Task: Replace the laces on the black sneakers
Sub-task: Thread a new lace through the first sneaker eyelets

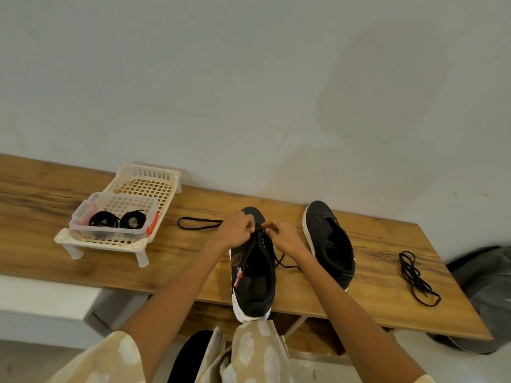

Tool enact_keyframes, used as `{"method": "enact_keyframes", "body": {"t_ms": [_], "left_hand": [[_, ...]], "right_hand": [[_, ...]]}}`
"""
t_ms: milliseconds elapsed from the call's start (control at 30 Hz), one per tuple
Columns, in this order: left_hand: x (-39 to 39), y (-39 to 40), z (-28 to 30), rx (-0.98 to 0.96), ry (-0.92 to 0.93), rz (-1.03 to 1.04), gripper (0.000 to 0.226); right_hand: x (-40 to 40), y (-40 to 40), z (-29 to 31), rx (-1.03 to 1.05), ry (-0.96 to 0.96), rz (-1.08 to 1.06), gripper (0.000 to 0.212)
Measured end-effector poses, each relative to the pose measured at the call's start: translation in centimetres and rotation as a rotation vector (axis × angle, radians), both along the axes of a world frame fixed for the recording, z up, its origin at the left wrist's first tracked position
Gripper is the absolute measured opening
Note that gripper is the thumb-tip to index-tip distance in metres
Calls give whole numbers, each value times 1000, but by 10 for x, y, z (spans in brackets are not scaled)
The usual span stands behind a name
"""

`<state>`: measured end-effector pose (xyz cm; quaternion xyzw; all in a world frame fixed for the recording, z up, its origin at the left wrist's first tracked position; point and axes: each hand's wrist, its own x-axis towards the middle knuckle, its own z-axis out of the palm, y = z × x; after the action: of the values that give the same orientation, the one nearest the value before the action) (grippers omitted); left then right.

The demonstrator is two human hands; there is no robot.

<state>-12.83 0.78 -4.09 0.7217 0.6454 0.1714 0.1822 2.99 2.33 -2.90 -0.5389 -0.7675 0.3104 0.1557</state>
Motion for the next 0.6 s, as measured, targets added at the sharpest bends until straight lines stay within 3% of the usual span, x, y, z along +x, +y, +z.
{"method": "enact_keyframes", "body": {"t_ms": [200,300,367,500,600], "left_hand": [[-7,3,-1,-290,-768,346,20],[-3,-1,-7,-257,-872,436,10],[0,-7,-11,-178,-929,479,15],[-1,-17,-19,-132,-1059,448,10],[3,-23,-18,-152,-1068,364,23]], "right_hand": [[-17,10,7,-30,-149,171,25],[-21,17,14,-53,-223,174,19],[-27,21,25,-62,-254,166,17],[-46,31,63,-65,-155,67,44],[-64,36,76,-133,-134,71,49]]}}
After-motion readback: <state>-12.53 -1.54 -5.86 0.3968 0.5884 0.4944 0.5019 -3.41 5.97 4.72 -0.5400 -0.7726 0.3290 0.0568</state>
